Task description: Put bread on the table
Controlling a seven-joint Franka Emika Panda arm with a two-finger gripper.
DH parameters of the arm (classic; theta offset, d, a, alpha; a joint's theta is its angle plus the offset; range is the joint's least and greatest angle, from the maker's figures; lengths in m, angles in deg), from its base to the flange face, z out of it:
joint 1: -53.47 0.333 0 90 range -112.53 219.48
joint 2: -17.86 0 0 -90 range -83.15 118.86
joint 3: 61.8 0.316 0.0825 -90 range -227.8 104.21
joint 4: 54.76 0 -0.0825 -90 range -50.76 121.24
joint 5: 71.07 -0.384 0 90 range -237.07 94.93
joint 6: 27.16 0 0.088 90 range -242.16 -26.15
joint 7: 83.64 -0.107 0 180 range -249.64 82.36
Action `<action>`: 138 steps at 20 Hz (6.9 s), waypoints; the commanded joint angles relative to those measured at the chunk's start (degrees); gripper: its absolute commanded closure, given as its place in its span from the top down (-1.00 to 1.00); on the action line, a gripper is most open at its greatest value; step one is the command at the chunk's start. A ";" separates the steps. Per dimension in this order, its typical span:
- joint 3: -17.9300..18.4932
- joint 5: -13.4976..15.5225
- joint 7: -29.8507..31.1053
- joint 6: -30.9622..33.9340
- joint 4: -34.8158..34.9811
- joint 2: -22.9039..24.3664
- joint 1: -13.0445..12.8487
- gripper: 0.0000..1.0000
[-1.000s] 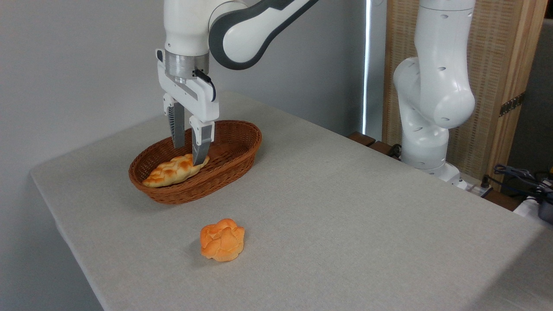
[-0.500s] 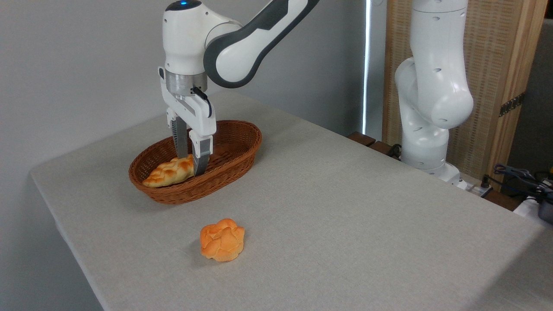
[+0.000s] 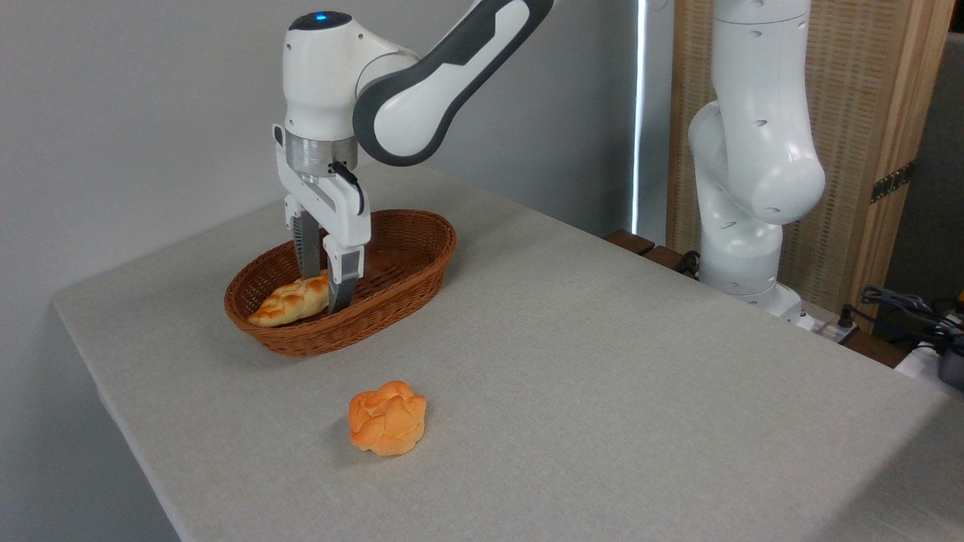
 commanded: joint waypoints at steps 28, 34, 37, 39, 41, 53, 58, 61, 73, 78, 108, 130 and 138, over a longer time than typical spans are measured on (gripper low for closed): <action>1.13 2.86 -0.47 3.85 -2.53 1.54 -0.32 -0.47; 1.39 3.92 -0.73 11.59 -6.31 2.33 -0.05 -0.52; 1.39 4.88 -0.82 15.10 -7.97 2.95 -0.05 -0.52; 1.48 6.03 -1.43 17.82 -9.82 3.47 0.03 -0.52; 2.87 6.47 -3.88 22.39 -11.58 4.17 0.12 -0.52; 20.70 3.40 -30.40 48.23 -16.16 15.15 0.04 -0.47; 24.94 -2.75 -35.27 49.66 -15.63 14.38 2.05 -0.42; 25.03 -5.21 -35.27 49.13 -12.74 14.20 2.06 -0.42; 33.56 -10.22 -34.92 40.25 -11.06 9.28 1.53 -0.26; 33.56 -10.58 -35.10 40.78 -10.71 9.27 1.44 0.32; 23.36 -5.05 -17.08 41.22 -20.27 11.56 2.14 1.00; 6.84 -3.19 -17.43 46.14 -26.18 4.44 21.13 1.00; 7.45 -2.67 -17.78 45.88 -27.76 3.12 21.13 1.00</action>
